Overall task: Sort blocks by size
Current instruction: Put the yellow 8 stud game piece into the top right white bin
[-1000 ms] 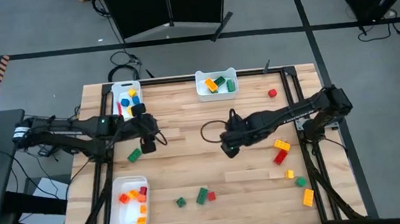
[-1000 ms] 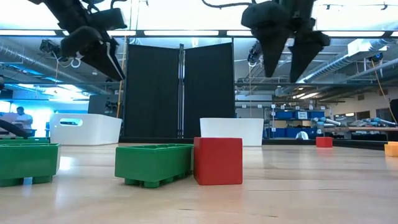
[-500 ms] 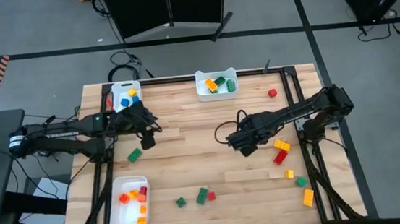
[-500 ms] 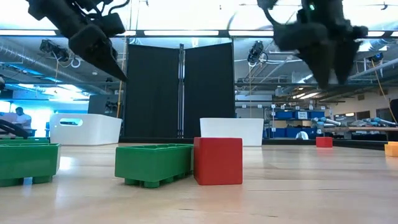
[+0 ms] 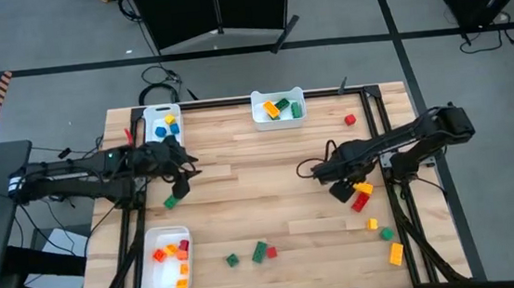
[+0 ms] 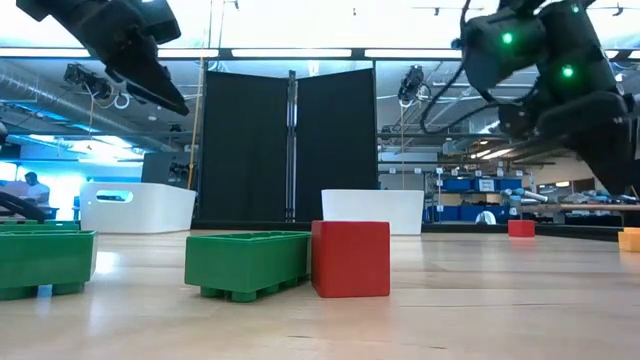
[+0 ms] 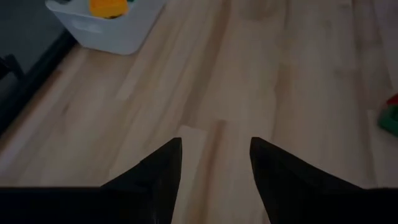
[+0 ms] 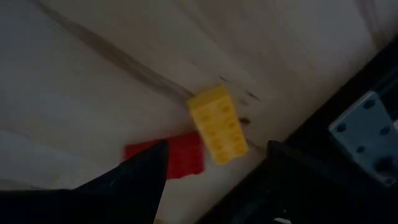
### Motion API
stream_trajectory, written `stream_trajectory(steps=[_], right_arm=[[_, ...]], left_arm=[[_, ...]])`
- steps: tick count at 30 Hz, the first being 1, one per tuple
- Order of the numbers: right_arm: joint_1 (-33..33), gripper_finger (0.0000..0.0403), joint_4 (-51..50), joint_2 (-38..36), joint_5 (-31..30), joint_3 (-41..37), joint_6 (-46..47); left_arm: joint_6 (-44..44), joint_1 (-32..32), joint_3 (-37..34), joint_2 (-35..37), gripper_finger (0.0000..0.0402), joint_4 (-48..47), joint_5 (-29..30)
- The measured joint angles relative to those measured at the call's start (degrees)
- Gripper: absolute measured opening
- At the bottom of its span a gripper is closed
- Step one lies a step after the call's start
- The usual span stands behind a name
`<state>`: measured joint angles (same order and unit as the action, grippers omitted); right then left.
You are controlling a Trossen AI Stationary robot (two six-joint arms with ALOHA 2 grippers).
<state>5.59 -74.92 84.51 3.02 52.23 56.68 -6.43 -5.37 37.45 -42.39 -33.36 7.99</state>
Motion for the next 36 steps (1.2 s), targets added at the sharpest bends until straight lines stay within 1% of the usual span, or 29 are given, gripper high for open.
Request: stream_trajectory(steps=[3,6,10,16,22,24,26,31,32,36], right_arm=[[-2.2,0.0282,1.0,-1.9,0.2,-3.0,-5.7],[-4.5,0.0281,3.3,-3.4,2.2,-5.7,-11.7],[-6.5,0.0279,7.3,-3.6,4.4,-8.6,-18.6],[-7.9,0.0279,11.5,-2.2,4.6,-12.7,-22.1],[-8.2,0.0274,14.9,0.4,7.4,-17.2,-23.9],[-8.3,0.0264,16.0,1.0,8.4,-18.0,-23.9],[-8.3,0.0244,16.5,1.6,8.8,-18.2,-24.0],[-8.2,0.0156,16.7,2.0,9.1,-17.3,-25.6],[-8.3,0.0151,16.7,1.9,9.1,-17.1,-25.9],[-8.7,0.0152,16.4,2.0,8.4,-16.2,-26.0]], left_arm=[[-1.9,1.7,0.0,0.0,0.0198,0.2,0.0],[-4.4,3.1,0.0,0.0,0.0198,0.6,0.1],[-7.3,4.8,0.0,0.0,0.0198,0.7,0.2],[-10.7,6.4,0.0,0.0,0.0198,0.7,0.3],[-12.1,7.0,0.0,-0.3,0.0198,1.1,0.5],[-12.2,7.0,0.0,-0.3,0.0198,1.0,0.5],[-11.9,7.0,0.0,-0.3,0.0198,1.0,0.5],[-11.9,7.4,0.0,-0.3,0.0198,1.2,0.7],[-12.1,7.9,0.0,-0.3,0.0198,1.4,0.7],[-12.2,11.3,0.0,0.6,0.0198,1.7,0.8]])
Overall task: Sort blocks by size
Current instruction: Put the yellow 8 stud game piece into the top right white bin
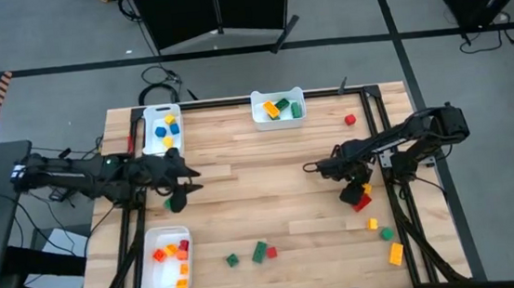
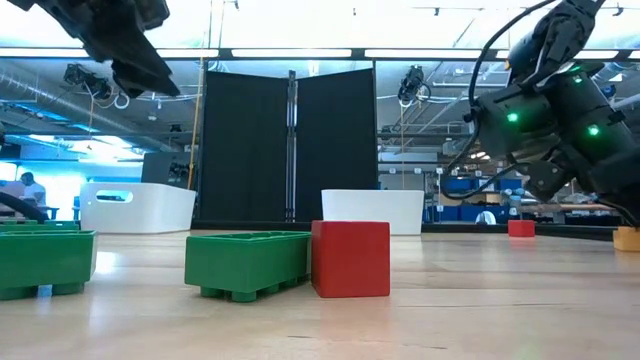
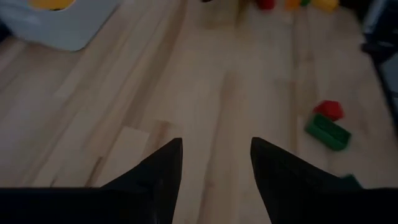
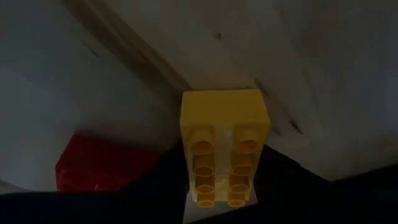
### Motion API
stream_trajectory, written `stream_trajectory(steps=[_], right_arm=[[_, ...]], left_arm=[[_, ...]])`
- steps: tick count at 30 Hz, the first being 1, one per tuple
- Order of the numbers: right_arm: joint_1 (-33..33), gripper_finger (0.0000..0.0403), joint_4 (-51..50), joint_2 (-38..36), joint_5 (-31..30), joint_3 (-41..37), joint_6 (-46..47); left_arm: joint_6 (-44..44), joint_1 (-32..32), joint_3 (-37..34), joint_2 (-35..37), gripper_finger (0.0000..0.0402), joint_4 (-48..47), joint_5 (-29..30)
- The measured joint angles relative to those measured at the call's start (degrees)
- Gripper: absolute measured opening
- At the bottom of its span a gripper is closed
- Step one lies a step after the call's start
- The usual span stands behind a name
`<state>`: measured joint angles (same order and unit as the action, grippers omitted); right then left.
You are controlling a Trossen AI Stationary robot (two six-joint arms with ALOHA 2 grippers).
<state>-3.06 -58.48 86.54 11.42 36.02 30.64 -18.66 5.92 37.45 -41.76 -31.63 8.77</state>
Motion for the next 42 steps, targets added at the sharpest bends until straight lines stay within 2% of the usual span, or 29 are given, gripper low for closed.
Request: stream_trajectory(steps=[6,11,15,21,24,29,36,42], right_arm=[[-0.2,0.0152,0.7,-1.5,-3.0,1.5,0.5],[-1.5,0.0152,0.4,-4.8,-5.1,5.9,0.8],[-4.8,0.0152,0.2,-7.0,-7.2,11.3,-1.8],[-11.8,0.0152,0.4,-7.0,-12.8,23.3,-7.5],[-15.5,0.0152,3.7,-5.6,-15.0,30.0,-10.9],[-21.4,0.0152,9.7,-0.8,-16.5,41.4,-16.3],[-26.8,0.0152,9.3,13.7,-16.3,57.7,-22.9],[-31.8,0.0152,6.2,25.0,-15.5,64.2,-21.4]], left_arm=[[-0.3,4.4,0.0,4.6,0.0198,-1.4,3.6],[0.2,5.7,0.0,10.1,0.0198,-9.9,3.6],[0.2,5.7,0.0,12.4,0.0198,-15.4,3.7],[2.2,5.7,0.0,12.5,0.0198,-14.2,3.7],[2.2,5.7,0.0,12.5,0.0198,-14.2,3.7],[2.1,5.6,0.0,12.5,0.0198,-13.8,3.7],[5.1,5.6,0.0,12.5,0.0198,-6.0,3.7],[7.8,5.6,0.0,12.1,0.0198,-2.9,3.7]])
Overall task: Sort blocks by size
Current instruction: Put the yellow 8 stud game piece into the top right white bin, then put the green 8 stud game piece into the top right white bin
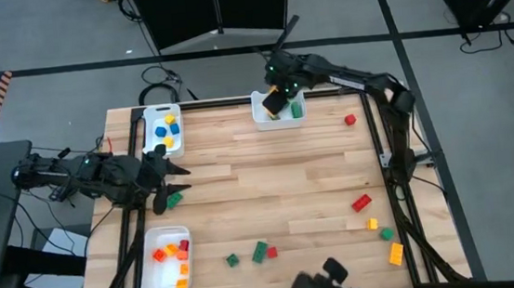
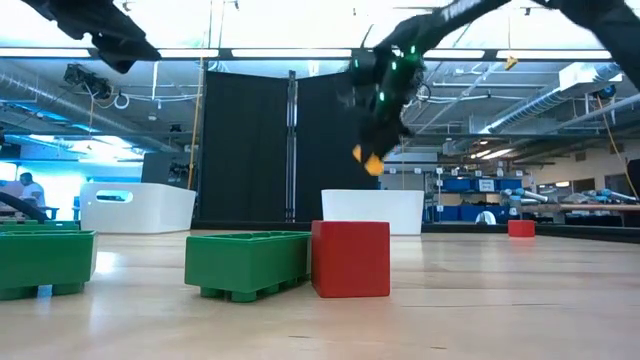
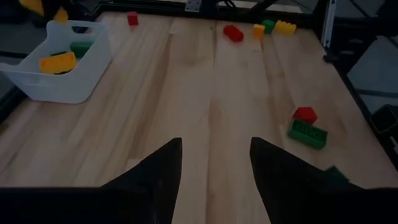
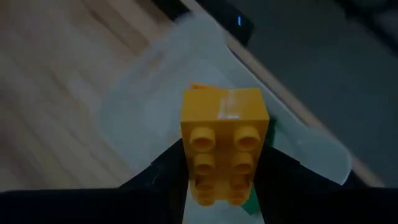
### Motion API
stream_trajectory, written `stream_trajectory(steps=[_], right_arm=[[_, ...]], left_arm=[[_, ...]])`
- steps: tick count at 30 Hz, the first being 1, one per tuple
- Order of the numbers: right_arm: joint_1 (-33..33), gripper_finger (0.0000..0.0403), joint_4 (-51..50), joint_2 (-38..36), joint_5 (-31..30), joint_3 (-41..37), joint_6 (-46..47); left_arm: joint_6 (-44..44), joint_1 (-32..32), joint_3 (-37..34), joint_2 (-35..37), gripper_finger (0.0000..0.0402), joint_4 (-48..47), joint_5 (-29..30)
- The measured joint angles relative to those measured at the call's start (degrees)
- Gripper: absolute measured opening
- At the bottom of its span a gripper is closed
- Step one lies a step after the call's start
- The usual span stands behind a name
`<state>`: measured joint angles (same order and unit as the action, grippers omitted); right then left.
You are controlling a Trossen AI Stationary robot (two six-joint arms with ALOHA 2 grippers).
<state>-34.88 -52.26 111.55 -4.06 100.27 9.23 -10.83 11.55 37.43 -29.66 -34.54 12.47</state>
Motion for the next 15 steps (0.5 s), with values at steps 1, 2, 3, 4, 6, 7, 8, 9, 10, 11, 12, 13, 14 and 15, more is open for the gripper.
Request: stream_trajectory(steps=[1,2,3,4,6,7,8,9,10,11,12,13,14,15], right_arm=[[-1.1,0.0152,-0.4,1.2,1.1,0.0,0.4],[-2.4,0.0152,-1.0,2.3,2.4,0.1,1.3],[-3.5,0.0152,-1.8,3.4,3.8,0.1,2.3],[-4.5,0.0152,-2.7,4.5,5.0,0.1,3.1],[-6.1,0.0152,-3.9,6.3,7.2,0.1,3.8],[-6.6,0.0154,-4.0,7.1,7.9,0.1,3.6],[-6.9,0.016,-3.9,7.7,8.3,0.1,3.5],[-6.9,0.0168,-3.8,8.2,8.3,0.1,3.3],[-6.8,0.0177,-3.6,8.6,8.2,0.1,3.1],[-6.6,0.0188,-3.4,8.9,8.2,0.1,2.9],[-6.5,0.02,-3.5,9.2,8.2,0.1,2.7],[-6.4,0.021,-3.5,9.4,8.2,0.1,2.7],[-6.4,0.0219,-3.3,9.4,8.2,0.1,2.9],[-6.4,0.0227,-2.8,9.4,7.9,0.1,3.2]], left_arm=[[0.0,0.0,0.0,-0.1,0.0198,0.3,0.0],[-0.1,0.0,0.0,-0.4,0.0198,0.8,0.0],[-0.1,0.0,0.0,-0.5,0.0198,1.0,0.0],[-0.1,0.0,0.0,-0.7,0.0198,0.9,0.0],[-0.2,0.0,0.0,-1.2,0.0198,1.0,0.0],[-0.2,0.0,0.0,-1.5,0.0198,1.0,0.0],[-0.2,0.0,0.0,-1.8,0.0198,1.2,0.0],[-0.3,0.0,0.0,-2.0,0.0198,1.5,0.0],[-0.3,0.0,0.0,-2.4,0.0198,1.6,0.0],[-0.3,0.0,0.0,-2.6,0.0198,1.5,0.0],[-0.3,0.0,0.0,-2.9,0.0198,1.4,0.1],[-0.3,0.0,0.0,-3.1,0.0198,1.4,0.4],[-0.3,0.0,0.0,-3.4,0.0198,1.4,0.5],[-0.1,0.0,0.0,-3.5,0.0198,1.4,0.7]])
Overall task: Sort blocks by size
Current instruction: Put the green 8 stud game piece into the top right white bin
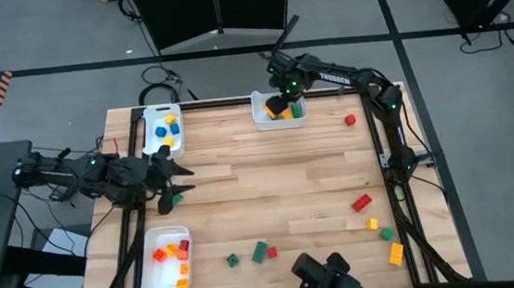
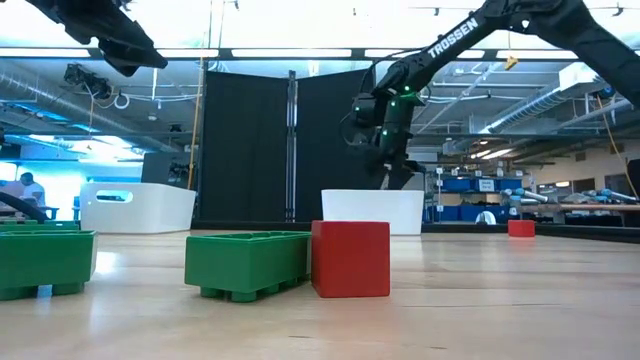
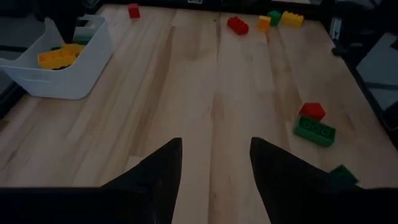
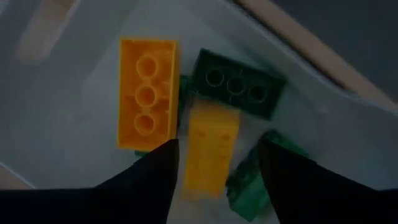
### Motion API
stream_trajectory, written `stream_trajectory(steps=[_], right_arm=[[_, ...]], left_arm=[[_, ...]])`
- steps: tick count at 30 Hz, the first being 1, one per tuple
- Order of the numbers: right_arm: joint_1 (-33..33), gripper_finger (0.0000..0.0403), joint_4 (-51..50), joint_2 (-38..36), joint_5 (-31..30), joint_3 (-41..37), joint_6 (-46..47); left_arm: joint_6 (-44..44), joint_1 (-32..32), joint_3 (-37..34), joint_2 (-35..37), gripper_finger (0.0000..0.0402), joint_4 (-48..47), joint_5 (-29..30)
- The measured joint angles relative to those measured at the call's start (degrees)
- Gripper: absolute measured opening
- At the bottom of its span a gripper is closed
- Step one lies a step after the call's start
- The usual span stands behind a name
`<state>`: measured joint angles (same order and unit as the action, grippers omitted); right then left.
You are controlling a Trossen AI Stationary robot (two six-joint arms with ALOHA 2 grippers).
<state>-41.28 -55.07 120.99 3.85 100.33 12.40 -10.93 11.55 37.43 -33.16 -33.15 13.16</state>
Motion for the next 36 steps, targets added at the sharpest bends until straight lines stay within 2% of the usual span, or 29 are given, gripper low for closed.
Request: stream_trajectory(steps=[8,18,24,29,36], right_arm=[[-0.3,0.0256,0.0,-2.4,-0.9,0.0,1.2],[-0.1,0.0249,-3.0,-7.4,-1.3,0.0,1.1],[2.8,0.0239,-6.2,-12.9,-6.8,-0.5,-0.5],[6.5,0.0233,-4.2,-20.9,-8.7,-8.6,-2.5],[14.7,0.0229,7.5,-38.5,-8.7,-30.4,8.8]], left_arm=[[0.2,0.0,0.0,-1.4,0.0198,0.4,1.4],[0.2,0.0,0.0,-1.5,0.0198,3.5,1.4],[0.2,0.0,0.0,-1.5,0.0198,7.1,1.9],[0.2,0.0,0.0,-1.8,0.0198,8.4,5.7],[0.2,0.0,0.0,-1.8,0.0198,8.2,7.0]])
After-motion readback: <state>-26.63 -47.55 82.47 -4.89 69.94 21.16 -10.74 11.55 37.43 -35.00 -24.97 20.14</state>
